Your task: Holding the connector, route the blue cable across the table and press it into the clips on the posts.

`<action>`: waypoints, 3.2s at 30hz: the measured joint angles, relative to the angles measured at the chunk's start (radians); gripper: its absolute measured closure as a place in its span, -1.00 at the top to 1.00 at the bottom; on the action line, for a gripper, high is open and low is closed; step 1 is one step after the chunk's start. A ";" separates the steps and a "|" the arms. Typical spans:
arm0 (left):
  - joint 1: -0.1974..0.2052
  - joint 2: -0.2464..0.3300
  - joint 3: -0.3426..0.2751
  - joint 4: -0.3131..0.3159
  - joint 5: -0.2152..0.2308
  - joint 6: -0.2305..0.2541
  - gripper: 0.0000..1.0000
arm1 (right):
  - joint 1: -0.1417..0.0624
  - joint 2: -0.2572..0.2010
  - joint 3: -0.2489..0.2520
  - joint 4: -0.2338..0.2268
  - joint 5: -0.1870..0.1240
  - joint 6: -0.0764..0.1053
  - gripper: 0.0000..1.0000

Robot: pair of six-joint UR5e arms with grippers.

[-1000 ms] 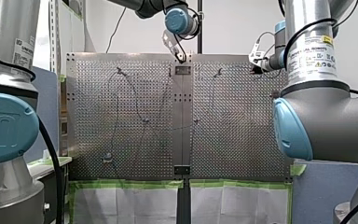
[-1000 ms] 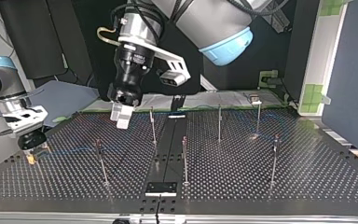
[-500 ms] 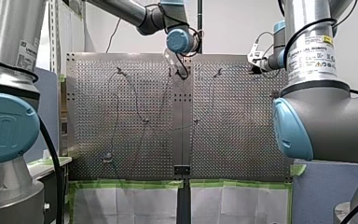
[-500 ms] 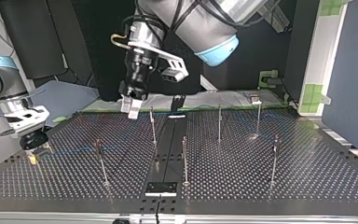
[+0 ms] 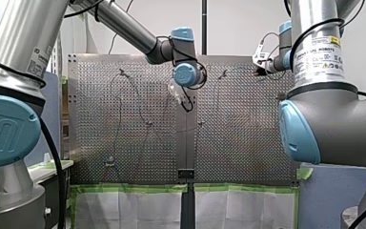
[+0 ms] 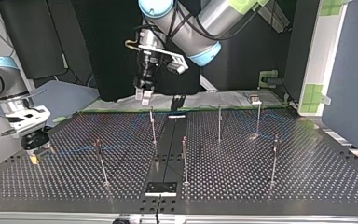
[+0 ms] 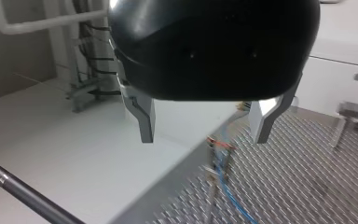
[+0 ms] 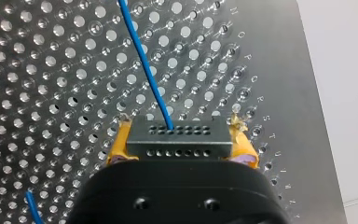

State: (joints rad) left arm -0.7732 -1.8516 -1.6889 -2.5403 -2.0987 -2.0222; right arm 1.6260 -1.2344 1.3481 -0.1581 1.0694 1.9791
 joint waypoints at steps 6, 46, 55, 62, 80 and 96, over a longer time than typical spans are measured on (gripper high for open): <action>-0.002 -0.028 -0.053 0.053 -0.051 0.041 1.00 | 0.001 0.000 0.000 0.000 0.000 0.000 -1.00; -0.004 -0.031 -0.394 0.394 -0.067 0.103 1.00 | 0.008 0.000 0.000 0.001 0.005 -0.003 -1.00; -0.004 -0.031 -0.477 0.477 -0.068 0.103 1.00 | 0.009 0.000 0.000 0.002 0.008 -0.003 -1.00; -0.004 -0.031 -0.540 0.540 -0.068 0.103 1.00 | 0.009 0.000 0.001 0.004 0.009 -0.003 -1.00; -0.005 -0.031 -0.678 0.678 -0.068 0.103 1.00 | 0.010 0.000 0.000 0.007 0.011 -0.004 -1.00; -0.005 -0.031 -0.682 0.681 -0.068 0.103 1.00 | 0.010 0.000 0.000 0.008 0.011 -0.005 -1.00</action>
State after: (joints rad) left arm -0.7781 -1.8827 -2.3706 -1.8588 -2.1667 -1.9189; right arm 1.6360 -1.2343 1.3478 -0.1505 1.0801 1.9746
